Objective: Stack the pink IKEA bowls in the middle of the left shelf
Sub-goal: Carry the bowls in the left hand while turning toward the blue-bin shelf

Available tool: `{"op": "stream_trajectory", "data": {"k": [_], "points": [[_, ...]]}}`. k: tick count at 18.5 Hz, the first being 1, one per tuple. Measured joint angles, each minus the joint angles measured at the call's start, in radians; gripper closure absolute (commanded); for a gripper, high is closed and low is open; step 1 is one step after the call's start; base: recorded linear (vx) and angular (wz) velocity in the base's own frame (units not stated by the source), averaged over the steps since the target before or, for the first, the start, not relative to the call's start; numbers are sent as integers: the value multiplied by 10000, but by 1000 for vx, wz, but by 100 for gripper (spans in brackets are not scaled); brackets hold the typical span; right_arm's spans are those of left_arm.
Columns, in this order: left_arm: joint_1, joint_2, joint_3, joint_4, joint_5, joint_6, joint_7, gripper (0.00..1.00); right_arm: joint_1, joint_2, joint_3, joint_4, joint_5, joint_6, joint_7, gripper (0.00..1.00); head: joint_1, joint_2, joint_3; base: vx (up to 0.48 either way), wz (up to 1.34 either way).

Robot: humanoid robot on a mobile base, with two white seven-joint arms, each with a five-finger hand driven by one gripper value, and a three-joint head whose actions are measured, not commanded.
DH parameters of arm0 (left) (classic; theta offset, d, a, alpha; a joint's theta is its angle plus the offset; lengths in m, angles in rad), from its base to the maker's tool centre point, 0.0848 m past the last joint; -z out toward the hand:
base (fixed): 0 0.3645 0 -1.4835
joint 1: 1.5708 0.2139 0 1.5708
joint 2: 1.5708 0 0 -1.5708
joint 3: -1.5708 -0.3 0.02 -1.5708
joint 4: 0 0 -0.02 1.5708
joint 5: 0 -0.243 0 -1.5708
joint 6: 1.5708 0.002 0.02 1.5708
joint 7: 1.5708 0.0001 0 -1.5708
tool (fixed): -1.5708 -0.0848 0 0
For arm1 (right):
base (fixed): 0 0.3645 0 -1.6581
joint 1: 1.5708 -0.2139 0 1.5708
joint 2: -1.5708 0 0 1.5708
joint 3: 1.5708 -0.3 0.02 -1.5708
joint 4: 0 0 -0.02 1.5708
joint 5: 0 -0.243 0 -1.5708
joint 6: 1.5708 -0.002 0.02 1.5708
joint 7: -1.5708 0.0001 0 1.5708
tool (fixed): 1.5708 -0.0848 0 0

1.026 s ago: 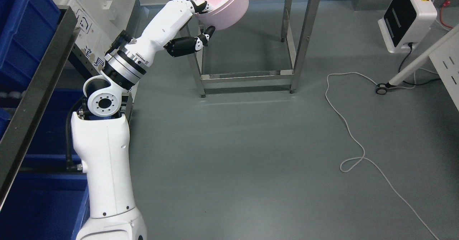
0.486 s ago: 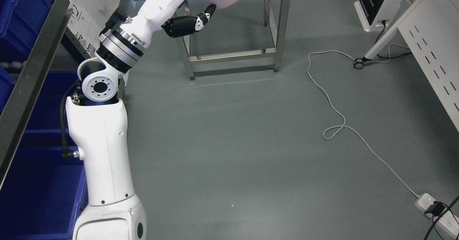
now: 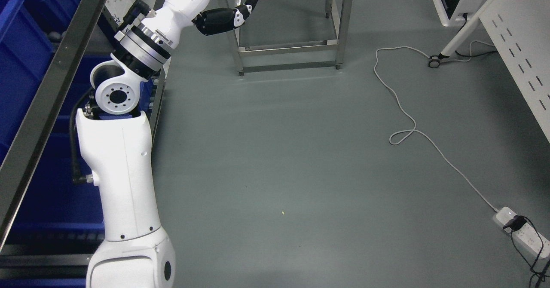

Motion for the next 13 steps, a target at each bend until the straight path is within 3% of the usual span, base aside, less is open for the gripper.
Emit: {"op": "stream_trajectory", "data": {"k": [13], "points": [[-503, 0, -41, 23, -12, 850, 2, 94, 2, 0, 0, 0, 0, 0, -5, 0, 0, 1, 0, -284, 244]]}}
